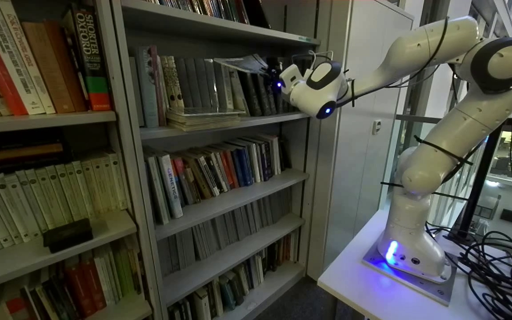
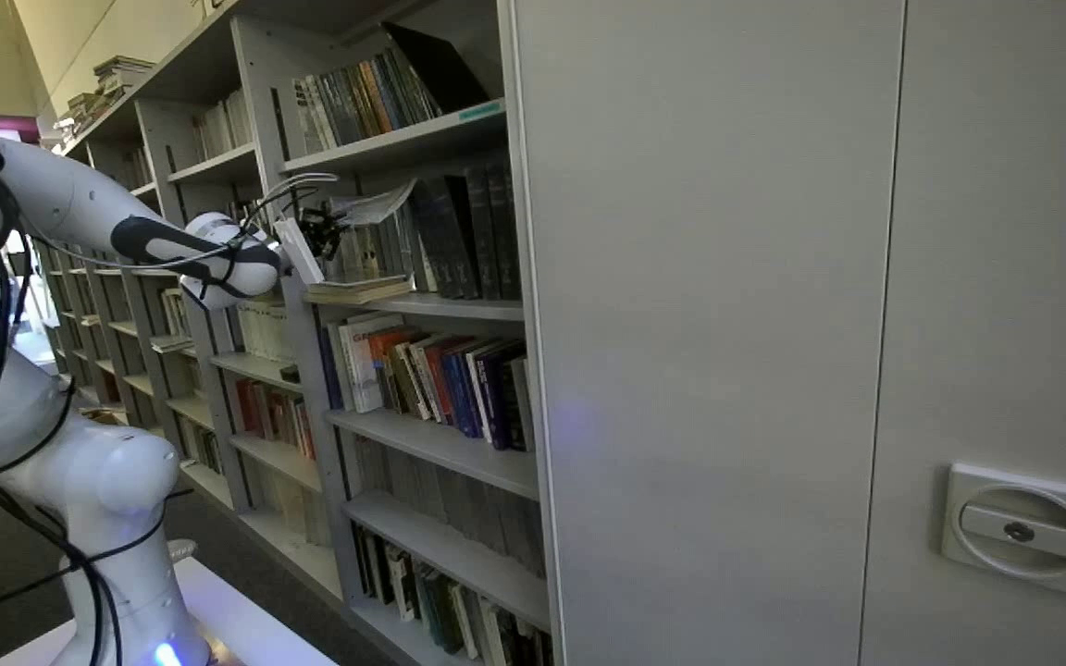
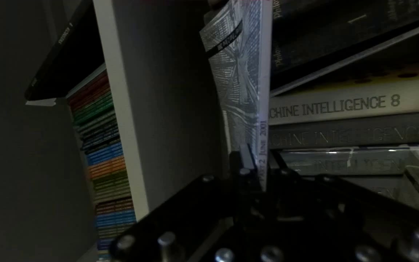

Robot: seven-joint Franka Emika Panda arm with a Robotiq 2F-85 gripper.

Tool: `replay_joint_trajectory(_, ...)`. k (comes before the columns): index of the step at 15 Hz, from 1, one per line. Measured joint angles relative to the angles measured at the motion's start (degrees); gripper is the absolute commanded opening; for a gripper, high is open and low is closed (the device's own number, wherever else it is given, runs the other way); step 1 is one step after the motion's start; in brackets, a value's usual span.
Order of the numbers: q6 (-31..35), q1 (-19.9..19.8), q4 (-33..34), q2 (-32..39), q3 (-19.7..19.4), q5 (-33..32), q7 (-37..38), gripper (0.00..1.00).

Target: Remove the thin books from the shelf and stack them neatly

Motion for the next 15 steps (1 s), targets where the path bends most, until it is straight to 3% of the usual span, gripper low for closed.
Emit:
replay_joint_trajectory(7, -0.02, 3.02, -0.61, 0.12, 0.62, 14.26, -9.92, 0.02)
replay_joint_trajectory(15, -0.03, 6.48, 0.17, 1.01, 3.07, 15.26, -12.68, 0.02)
